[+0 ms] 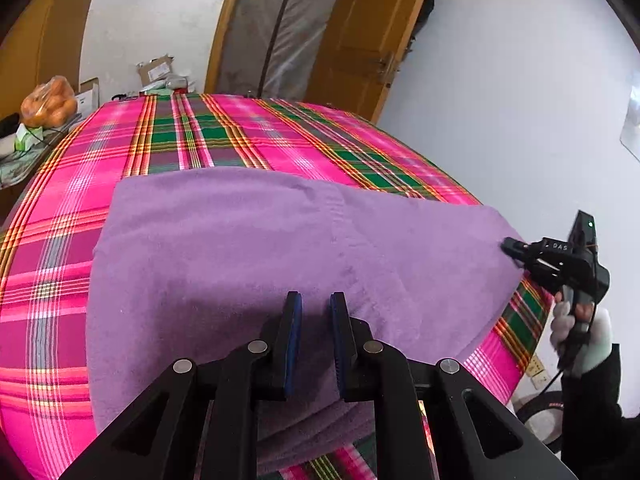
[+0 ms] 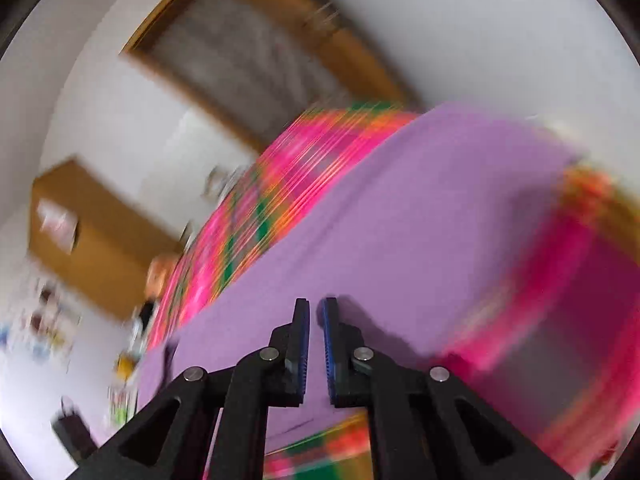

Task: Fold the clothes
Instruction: 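Grasp a corner of the lilac garment with the right gripper and lift it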

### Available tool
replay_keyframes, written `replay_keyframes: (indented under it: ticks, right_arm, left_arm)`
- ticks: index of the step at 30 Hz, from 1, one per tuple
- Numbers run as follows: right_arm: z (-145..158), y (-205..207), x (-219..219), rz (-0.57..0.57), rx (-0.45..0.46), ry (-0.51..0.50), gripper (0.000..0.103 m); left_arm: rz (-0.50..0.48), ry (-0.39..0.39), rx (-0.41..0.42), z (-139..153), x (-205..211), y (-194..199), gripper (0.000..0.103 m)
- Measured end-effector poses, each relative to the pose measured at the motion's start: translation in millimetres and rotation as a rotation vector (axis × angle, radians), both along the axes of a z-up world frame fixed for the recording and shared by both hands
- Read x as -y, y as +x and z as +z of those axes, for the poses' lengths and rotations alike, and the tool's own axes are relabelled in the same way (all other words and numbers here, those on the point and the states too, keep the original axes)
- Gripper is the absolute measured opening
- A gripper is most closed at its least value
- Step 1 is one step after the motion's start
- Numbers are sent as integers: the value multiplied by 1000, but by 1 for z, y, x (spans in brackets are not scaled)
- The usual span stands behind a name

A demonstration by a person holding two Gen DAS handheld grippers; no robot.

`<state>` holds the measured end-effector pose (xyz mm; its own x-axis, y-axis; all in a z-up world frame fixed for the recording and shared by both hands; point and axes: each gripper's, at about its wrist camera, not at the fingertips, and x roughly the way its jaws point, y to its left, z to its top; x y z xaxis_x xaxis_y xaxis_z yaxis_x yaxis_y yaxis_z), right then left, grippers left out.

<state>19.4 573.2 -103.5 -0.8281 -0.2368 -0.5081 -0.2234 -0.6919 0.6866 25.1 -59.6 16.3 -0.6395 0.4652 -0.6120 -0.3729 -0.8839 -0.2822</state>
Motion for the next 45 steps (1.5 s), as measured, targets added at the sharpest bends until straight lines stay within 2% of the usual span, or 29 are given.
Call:
replay_keyframes:
  ticks: [4,8,9,10,11,12,17,21,27,34,38,41,42,45]
  right_arm:
    - [-2,12,-50,-156,1,-14,8]
    - [-5,28,-86,-266,-6,-70,19]
    - [-7,32,-93,-286,-5,-93,24]
    - [-9,35,-100,-307,-4,-116,41]
    - [-13,39,-107,-310,-3,-158,53]
    - [-18,43,-114,-304,-1,-210,54]
    - [-46,40,-144,-245,63,-443,54]
    - [-71,27,-155,-191,161,-606,54]
    - [-103,6,-164,-164,139,-777,55]
    - [-116,-9,-166,-228,81,-847,55]
    - [-117,-5,-166,-304,-23,-889,55]
    - [-113,-6,-165,-310,-57,-865,54]
    - [-112,-6,-165,-310,-66,-855,54]
    - [-107,-7,-165,-311,-92,-826,41]
  left_arm:
    - [0,-5,11,-3,-1,-2,15]
    - [3,-4,24,-6,-1,-3,15]
    - [3,-3,27,-6,-1,-4,15]
    - [4,-3,29,-7,-1,-4,15]
    - [5,-4,30,-7,-2,-5,15]
    - [6,-5,30,-7,-2,-5,15]
    - [13,-12,31,-8,-4,-6,15]
    - [19,-19,30,-8,-4,-6,15]
    - [26,-22,31,-8,-5,-7,15]
    - [26,-18,34,-8,-4,-6,15]
    - [26,-11,38,-8,-3,-6,15]
    - [25,-8,39,-8,-3,-7,15]
    - [25,-7,39,-8,-4,-7,15]
    - [25,-5,40,-8,-4,-8,15]
